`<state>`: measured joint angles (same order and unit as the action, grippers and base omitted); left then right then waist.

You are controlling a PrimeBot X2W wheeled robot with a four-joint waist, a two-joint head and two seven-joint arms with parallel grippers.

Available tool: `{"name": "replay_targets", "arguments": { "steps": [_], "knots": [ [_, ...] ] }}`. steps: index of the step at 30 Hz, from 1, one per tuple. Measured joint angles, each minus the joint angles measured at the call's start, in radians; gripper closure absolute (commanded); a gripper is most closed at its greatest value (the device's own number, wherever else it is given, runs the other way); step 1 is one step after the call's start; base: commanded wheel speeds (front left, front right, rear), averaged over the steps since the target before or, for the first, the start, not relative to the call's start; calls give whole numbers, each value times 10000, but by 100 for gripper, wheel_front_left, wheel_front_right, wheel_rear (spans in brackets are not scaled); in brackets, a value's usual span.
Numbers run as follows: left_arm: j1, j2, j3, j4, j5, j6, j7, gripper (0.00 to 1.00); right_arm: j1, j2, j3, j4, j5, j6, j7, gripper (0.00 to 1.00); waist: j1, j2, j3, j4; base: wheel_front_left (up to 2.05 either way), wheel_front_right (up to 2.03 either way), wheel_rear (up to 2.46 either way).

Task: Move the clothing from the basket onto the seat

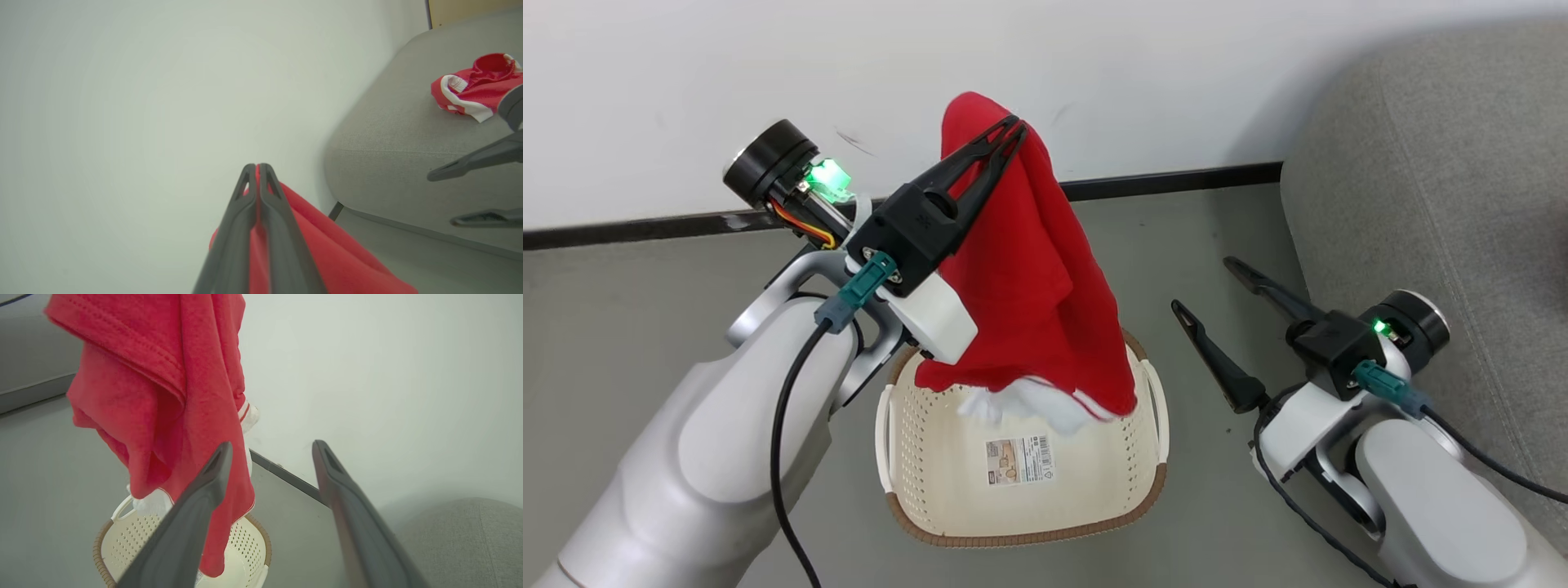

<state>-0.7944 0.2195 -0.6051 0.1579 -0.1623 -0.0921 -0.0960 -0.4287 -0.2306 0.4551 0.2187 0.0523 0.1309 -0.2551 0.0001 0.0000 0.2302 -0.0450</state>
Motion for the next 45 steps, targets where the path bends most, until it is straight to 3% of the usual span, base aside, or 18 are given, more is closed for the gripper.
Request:
{"name": "replay_targets", "arguments": {
  "steps": [21, 39, 40, 41, 42, 45],
  "knots": [
    [66, -380, -623, -690, -489, -174, 556, 100, -980, -483, 2685, 1241, 803, 0, 0, 0, 0, 0, -1443, 620, 0, 0, 0],
    [77, -754, -1106, -1174, -903, -253, 1127, 100, -1828, 907, 3417, 2932, 876, 0, 0, 0, 0, 1, -1870, 1417, 0, 0, 0],
    [82, -777, -1108, -1183, -936, -253, 1127, 100, -1915, 940, 3430, 2976, 878, 0, 0, 56, 0, 0, -1874, 1459, 0, 0, 0],
    [96, -786, -1106, -1189, -943, -253, 1127, 100, -1973, 965, 3430, 3007, 878, 0, 0, 86, 0, 0, -1876, 1499, 0, 0, 0],
    [132, -784, -1099, -1191, -961, -253, 1127, 100, -2002, 968, 3430, 3033, 878, 0, 0, 100, 0, 0, -1879, 1538, 0, 0, 0],
    [400, -779, -1020, -1162, -1124, -249, 1139, 100, -1998, 886, 3313, 3181, 941, 2, 0, 100, 0, 0, -1880, 1635, 0, 0, 0]
  ]
}}
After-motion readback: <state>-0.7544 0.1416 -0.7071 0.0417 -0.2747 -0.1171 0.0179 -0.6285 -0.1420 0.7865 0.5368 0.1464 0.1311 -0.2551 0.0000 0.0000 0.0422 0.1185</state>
